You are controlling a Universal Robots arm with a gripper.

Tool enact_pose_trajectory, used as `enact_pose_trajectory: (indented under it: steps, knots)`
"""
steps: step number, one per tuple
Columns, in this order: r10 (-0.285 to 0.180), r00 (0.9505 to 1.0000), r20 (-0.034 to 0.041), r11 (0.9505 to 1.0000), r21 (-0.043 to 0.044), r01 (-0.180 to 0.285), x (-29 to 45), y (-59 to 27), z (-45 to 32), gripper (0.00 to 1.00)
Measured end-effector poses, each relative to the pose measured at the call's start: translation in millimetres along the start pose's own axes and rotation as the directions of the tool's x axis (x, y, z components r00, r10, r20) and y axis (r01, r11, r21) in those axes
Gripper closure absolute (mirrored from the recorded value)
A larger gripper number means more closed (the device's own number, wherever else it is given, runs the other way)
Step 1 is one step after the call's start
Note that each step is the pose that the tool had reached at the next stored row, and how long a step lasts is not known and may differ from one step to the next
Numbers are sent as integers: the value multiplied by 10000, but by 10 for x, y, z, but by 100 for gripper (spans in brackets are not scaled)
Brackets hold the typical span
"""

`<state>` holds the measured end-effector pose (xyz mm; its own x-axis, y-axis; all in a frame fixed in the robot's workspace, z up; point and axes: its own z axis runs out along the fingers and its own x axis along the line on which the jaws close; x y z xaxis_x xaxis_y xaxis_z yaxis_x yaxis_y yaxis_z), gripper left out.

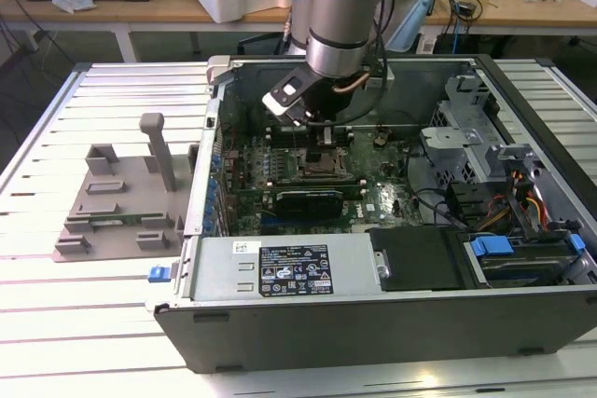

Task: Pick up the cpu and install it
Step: 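Close the cpu cover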

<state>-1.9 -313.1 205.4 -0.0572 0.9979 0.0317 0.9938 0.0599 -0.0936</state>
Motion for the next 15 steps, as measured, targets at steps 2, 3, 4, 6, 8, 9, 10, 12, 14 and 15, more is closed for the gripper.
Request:
enact_pose_trajectory:
  steps: [2,3,4,6,8,9,10,12,14,15]
  knots:
    - [-3,10000,-12,10000,1,3,-2,73,-91,89]
    - [-31,10000,-13,10000,-1,31,2,46,-174,89]
    - [-81,10000,-45,10000,-2,81,6,-55,-157,89]
    - [-88,9999,-69,10000,-2,88,15,-251,-110,89]
    - [-89,9999,-67,10000,-1,89,18,-327,-79,89]
    - [-89,9999,-68,10000,-2,89,18,-347,-66,89]
    - [-98,9999,-67,10000,-2,98,17,-369,-51,89]
    - [-127,9999,-64,9999,-1,127,14,-388,-23,89]
    - [-147,9999,-62,9999,0,147,14,-398,-2,89]
    - [-154,9999,-62,9999,0,154,14,-400,6,89]
